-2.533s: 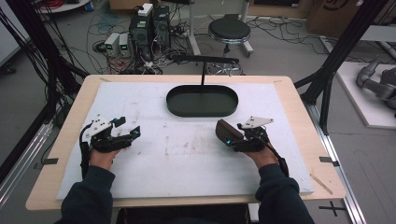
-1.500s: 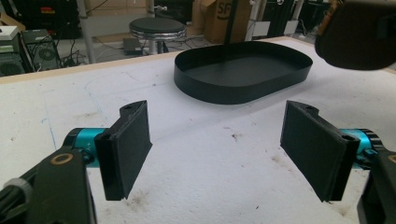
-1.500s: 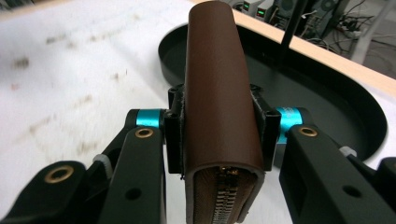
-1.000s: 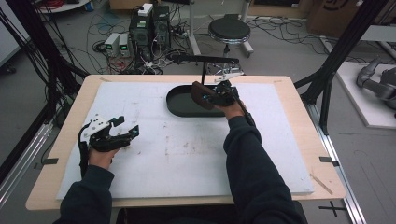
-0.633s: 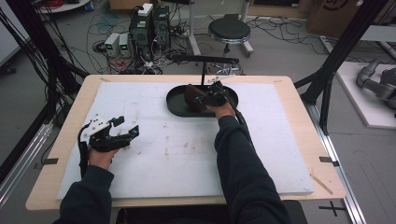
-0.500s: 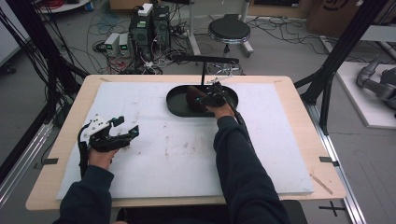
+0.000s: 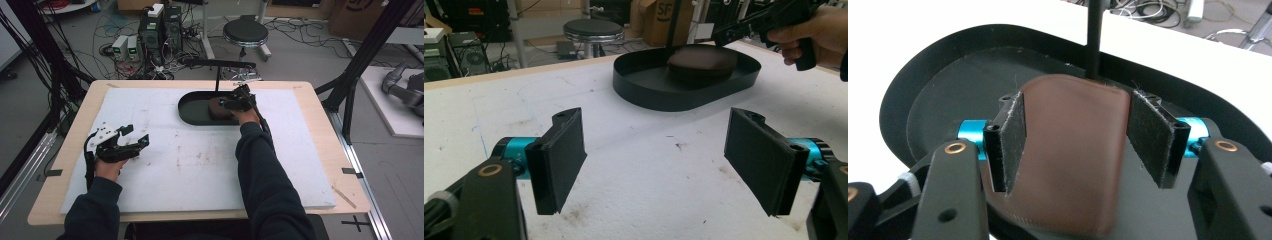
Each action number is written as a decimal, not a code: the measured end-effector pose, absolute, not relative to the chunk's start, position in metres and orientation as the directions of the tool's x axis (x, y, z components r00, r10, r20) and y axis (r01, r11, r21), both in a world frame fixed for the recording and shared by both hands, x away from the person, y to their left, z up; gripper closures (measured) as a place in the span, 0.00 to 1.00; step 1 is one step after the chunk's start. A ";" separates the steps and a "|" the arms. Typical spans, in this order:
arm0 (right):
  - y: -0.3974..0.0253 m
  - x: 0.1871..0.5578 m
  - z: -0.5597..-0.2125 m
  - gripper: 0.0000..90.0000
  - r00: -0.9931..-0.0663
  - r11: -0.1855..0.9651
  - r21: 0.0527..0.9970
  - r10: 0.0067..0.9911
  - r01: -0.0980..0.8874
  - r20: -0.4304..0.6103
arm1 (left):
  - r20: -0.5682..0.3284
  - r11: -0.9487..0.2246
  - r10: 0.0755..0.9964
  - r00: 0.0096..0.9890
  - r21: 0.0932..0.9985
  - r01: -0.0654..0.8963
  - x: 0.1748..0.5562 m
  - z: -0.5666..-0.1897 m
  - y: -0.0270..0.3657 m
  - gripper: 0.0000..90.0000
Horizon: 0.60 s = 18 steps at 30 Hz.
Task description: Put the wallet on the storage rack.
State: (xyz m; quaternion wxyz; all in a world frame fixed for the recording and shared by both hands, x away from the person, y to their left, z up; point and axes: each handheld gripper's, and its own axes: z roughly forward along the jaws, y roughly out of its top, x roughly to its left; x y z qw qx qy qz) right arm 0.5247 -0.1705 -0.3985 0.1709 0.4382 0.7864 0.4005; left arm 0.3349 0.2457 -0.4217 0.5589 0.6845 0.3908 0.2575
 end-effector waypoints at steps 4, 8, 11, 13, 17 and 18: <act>-0.185 0.516 -0.387 0.42 -0.562 0.287 0.797 0.824 0.532 0.078 | -0.095 -0.058 0.822 0.561 0.967 0.249 0.335 -0.422 0.246 0.27; -0.202 0.501 -0.375 0.35 -0.588 0.323 0.796 0.807 0.512 0.051 | -0.114 -0.042 0.816 0.566 0.966 0.254 0.336 -0.423 0.247 0.25; -0.211 0.486 -0.363 0.33 -0.610 0.353 0.793 0.792 0.497 0.030 | -0.118 -0.036 0.814 0.568 0.967 0.253 0.336 -0.423 0.246 0.24; -0.215 0.475 -0.358 0.33 -0.626 0.367 0.813 0.780 0.451 -0.005 | -0.115 -0.039 0.813 0.571 0.967 0.251 0.336 -0.423 0.246 0.23; -0.226 0.450 -0.351 0.27 -0.648 0.405 0.815 0.760 0.415 -0.048 | -0.112 -0.041 0.813 0.571 0.968 0.248 0.336 -0.422 0.246 0.23; -0.229 0.443 -0.350 0.26 -0.652 0.412 0.816 0.756 0.405 -0.058 | -0.111 -0.041 0.813 0.571 0.968 0.246 0.336 -0.422 0.246 0.23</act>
